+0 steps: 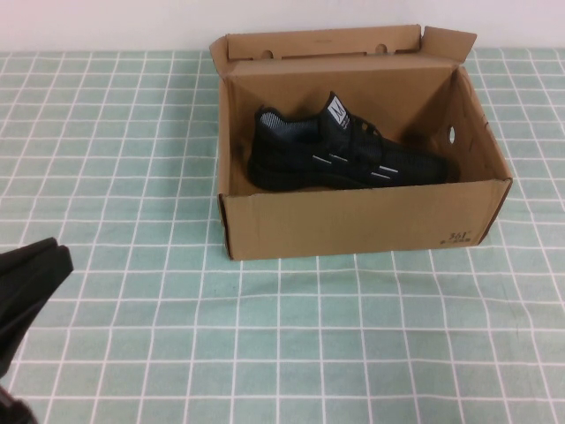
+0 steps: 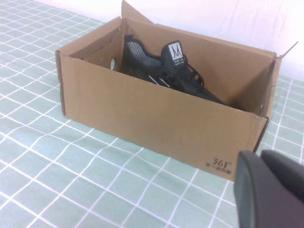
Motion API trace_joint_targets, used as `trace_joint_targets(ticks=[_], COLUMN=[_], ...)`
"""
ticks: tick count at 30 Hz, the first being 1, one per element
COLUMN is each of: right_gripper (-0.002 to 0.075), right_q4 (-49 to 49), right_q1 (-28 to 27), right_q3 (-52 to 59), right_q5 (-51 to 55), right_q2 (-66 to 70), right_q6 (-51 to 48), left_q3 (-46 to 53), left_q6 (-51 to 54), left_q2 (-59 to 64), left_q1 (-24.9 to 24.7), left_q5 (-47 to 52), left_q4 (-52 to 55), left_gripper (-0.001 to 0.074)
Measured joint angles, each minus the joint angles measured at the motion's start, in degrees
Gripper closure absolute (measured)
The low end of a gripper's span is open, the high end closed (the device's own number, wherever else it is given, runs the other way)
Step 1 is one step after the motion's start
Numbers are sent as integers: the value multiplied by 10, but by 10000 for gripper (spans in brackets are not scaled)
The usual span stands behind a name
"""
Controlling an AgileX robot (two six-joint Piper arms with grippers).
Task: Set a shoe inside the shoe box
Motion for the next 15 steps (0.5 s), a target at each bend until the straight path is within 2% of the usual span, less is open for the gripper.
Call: trace_joint_targets(ticks=[8, 13, 15], right_gripper=[734, 734, 734], right_q4=[0, 0, 0], right_q1=[0, 0, 0], right_q3=[0, 0, 0], right_q5=[0, 0, 0], right_q2=[0, 0, 0], right_q6=[0, 0, 0], left_q3=[48, 103, 131], left_q6=[0, -6, -42], left_q2=[-91, -172, -207], left_q1=[0, 0, 0], left_q5=[0, -38, -67], left_q4=[7, 75, 138], left_gripper=[738, 738, 738])
